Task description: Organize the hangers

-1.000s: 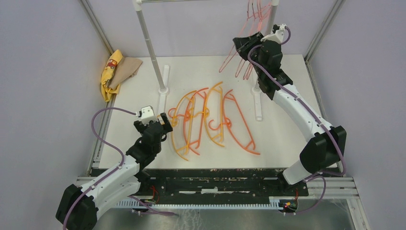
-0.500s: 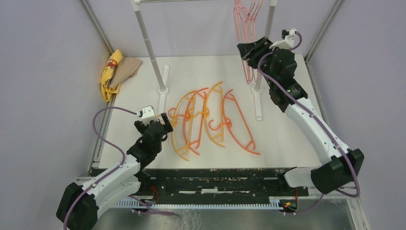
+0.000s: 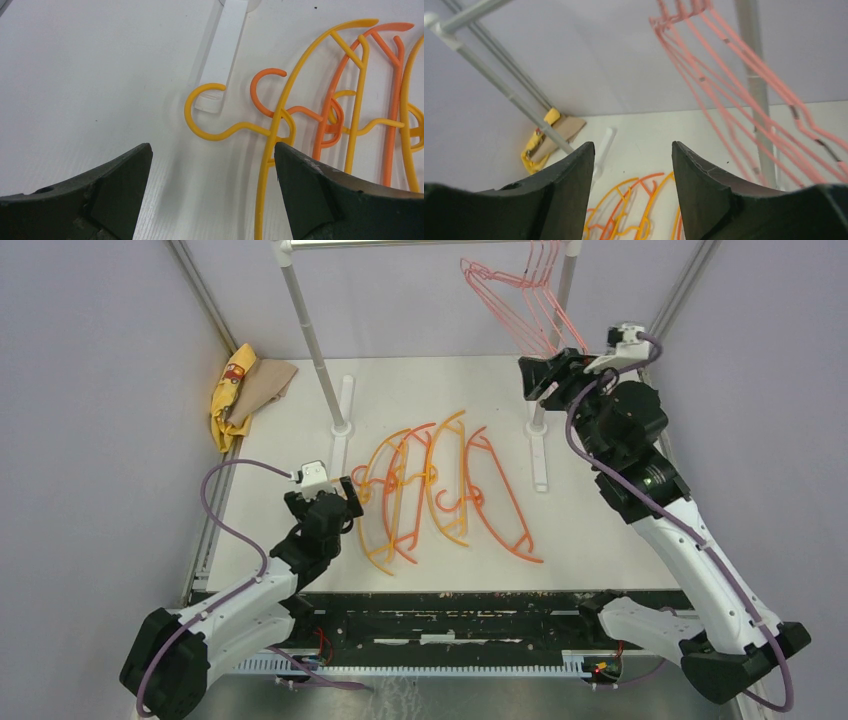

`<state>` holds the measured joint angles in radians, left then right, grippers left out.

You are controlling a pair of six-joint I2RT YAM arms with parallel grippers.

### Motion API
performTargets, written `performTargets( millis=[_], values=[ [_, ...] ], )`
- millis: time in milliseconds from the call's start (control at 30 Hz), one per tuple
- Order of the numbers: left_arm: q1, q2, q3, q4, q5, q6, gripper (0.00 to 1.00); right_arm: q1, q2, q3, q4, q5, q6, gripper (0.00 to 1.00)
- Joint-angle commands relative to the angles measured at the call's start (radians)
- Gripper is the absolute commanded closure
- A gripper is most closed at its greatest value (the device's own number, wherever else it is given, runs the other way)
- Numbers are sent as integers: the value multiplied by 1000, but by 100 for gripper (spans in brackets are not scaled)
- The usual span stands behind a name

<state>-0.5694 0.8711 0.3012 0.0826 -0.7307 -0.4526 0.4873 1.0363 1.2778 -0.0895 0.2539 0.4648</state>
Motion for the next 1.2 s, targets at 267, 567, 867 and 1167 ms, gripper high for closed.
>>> performTargets(
  millis=[267, 567, 867, 1167],
  values=[
    [-2, 61, 55, 51, -25, -9, 2, 325, 243, 113, -244, -188, -331, 37],
    [-2, 42, 57, 40, -15, -23, 2, 332, 450, -122, -195, -307, -190, 47],
    [-1, 47, 67, 19, -23, -29, 2, 361, 642, -92, -172, -320, -153, 50],
    [-1, 39, 67, 13, -22, -34, 2, 366, 717, -146, -152, -317, -111, 52]
  ],
)
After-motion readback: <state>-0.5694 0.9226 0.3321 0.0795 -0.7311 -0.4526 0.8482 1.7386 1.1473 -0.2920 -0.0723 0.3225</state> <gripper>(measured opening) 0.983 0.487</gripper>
